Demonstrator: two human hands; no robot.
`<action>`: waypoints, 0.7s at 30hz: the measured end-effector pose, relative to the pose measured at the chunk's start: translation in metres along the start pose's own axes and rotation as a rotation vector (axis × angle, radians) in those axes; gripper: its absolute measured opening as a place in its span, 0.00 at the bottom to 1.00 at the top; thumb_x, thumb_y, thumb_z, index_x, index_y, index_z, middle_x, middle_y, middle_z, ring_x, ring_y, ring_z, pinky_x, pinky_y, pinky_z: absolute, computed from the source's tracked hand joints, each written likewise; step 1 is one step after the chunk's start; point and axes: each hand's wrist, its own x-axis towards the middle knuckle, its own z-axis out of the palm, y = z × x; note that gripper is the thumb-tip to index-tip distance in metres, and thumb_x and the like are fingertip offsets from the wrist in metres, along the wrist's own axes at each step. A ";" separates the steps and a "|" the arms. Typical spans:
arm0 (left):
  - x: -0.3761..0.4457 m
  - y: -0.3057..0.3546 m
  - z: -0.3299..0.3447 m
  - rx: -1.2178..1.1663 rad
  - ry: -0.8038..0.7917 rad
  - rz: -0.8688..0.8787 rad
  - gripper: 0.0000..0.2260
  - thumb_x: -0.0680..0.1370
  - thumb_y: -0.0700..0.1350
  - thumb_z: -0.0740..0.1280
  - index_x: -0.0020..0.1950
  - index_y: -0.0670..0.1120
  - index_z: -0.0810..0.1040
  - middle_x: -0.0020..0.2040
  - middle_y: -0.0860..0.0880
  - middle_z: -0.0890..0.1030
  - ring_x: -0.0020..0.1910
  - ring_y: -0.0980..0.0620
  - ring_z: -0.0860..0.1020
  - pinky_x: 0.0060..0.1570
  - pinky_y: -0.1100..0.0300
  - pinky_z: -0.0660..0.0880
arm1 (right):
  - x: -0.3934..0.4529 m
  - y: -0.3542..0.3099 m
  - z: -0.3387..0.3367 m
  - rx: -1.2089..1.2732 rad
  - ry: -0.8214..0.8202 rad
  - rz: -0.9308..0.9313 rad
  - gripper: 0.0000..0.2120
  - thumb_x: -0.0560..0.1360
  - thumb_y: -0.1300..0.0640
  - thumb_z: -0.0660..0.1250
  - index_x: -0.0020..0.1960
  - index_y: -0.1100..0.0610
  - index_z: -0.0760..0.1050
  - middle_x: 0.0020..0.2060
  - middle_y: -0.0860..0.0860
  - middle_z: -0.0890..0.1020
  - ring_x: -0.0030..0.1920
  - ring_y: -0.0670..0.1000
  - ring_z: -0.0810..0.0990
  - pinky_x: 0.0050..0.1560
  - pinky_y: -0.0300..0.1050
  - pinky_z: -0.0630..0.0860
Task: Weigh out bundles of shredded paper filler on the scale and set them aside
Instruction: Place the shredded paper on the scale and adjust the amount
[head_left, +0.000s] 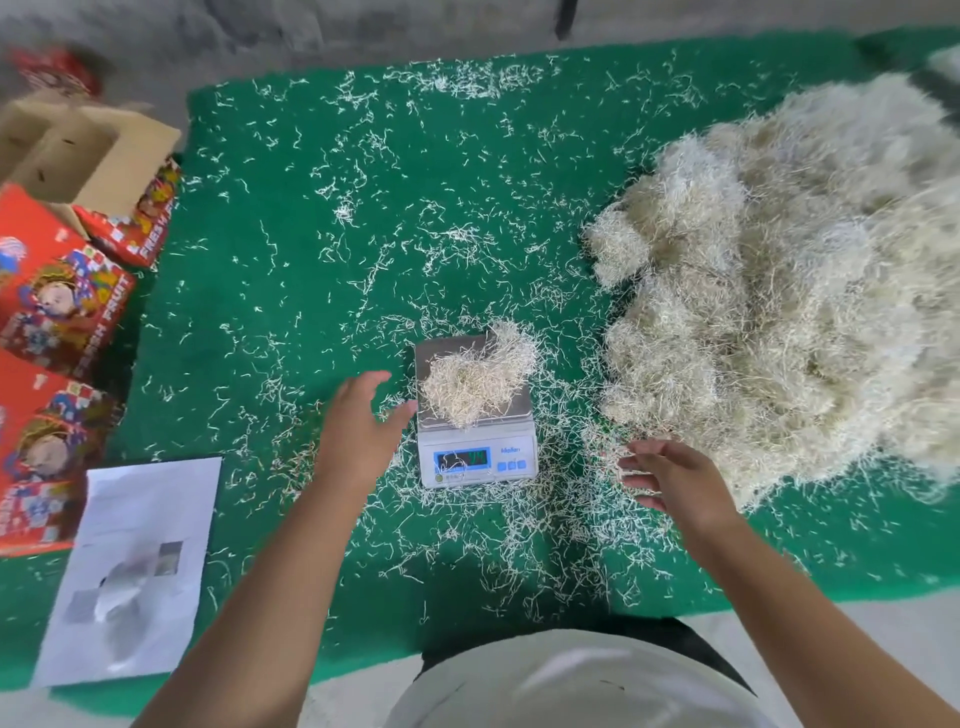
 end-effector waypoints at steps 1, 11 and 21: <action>0.008 0.007 0.008 0.002 -0.042 0.019 0.28 0.78 0.58 0.73 0.74 0.53 0.71 0.73 0.48 0.72 0.70 0.49 0.73 0.69 0.46 0.72 | -0.003 0.004 -0.004 0.001 0.010 0.008 0.07 0.85 0.55 0.66 0.59 0.55 0.81 0.50 0.50 0.89 0.51 0.54 0.87 0.49 0.51 0.80; 0.088 0.050 0.101 0.376 -0.299 0.254 0.51 0.72 0.68 0.73 0.84 0.59 0.44 0.85 0.48 0.44 0.83 0.40 0.45 0.78 0.34 0.49 | -0.029 0.072 -0.044 0.023 0.140 0.148 0.06 0.84 0.57 0.67 0.56 0.56 0.82 0.47 0.50 0.89 0.47 0.55 0.87 0.48 0.50 0.79; 0.063 0.031 0.147 0.437 -0.236 0.352 0.38 0.73 0.27 0.65 0.77 0.58 0.71 0.77 0.51 0.70 0.77 0.45 0.64 0.75 0.45 0.61 | -0.031 0.092 -0.060 0.019 0.150 0.200 0.06 0.84 0.57 0.67 0.57 0.54 0.82 0.46 0.50 0.89 0.45 0.53 0.88 0.46 0.48 0.78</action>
